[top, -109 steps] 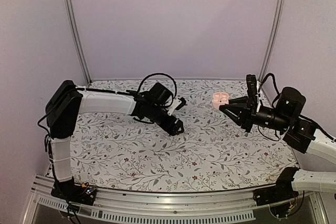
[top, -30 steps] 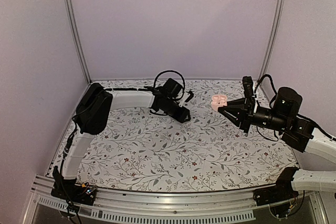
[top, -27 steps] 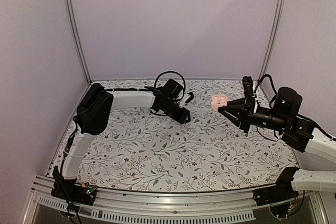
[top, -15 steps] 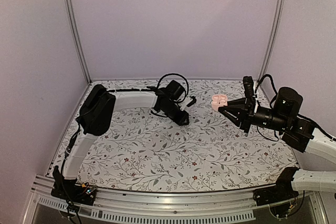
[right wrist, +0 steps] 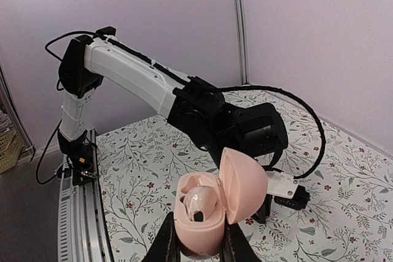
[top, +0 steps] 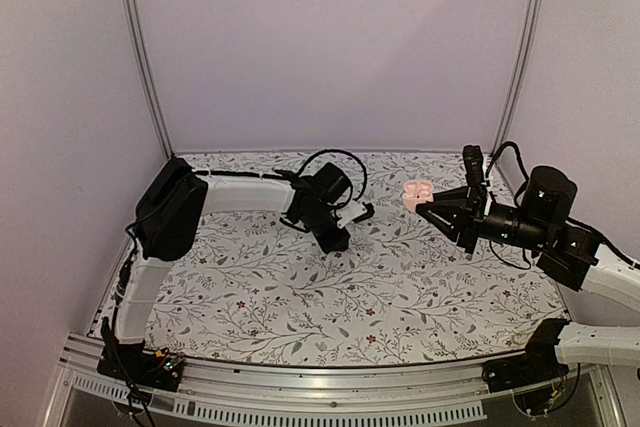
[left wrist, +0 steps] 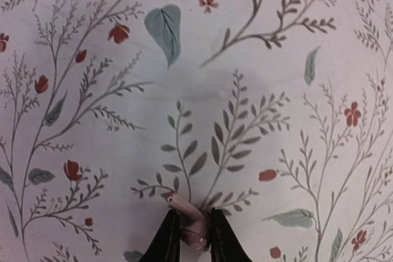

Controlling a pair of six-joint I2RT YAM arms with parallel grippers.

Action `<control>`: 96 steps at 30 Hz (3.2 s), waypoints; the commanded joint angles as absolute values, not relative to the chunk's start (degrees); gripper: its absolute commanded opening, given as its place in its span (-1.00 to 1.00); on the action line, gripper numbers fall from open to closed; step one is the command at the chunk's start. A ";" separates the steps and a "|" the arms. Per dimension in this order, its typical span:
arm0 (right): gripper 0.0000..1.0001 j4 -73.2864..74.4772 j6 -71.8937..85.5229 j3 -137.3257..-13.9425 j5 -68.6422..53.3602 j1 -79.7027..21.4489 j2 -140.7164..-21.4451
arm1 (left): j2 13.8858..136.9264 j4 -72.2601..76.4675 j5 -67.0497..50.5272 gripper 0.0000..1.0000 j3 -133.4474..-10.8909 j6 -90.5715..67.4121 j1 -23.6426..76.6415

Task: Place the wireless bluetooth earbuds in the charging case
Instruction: Pick up the left earbud from the center of the board.

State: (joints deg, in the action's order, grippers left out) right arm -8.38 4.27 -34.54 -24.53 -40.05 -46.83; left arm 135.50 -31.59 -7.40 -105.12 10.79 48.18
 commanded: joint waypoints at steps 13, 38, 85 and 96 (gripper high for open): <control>-1.00 -8.70 4.04 -36.56 -25.66 -39.73 -46.58 | 110.97 -33.25 -4.05 -0.01 -77.85 25.67 47.68; -1.00 -7.49 4.04 -36.74 -25.36 -39.77 -45.22 | 101.36 -12.80 14.51 0.99 -62.57 3.16 47.47; -1.00 -6.48 3.25 -37.59 -25.14 -39.73 -45.79 | 114.56 -20.67 8.86 0.99 -69.08 4.10 53.11; -1.00 -5.77 3.16 -37.82 -25.14 -39.73 -45.57 | 111.49 -21.82 9.66 0.99 -64.91 2.14 55.54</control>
State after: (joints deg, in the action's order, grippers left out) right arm -6.46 3.62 -35.66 -25.21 -40.05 -45.84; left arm 111.37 -16.88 8.67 -66.85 2.15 53.36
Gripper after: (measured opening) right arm 0.178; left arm 0.996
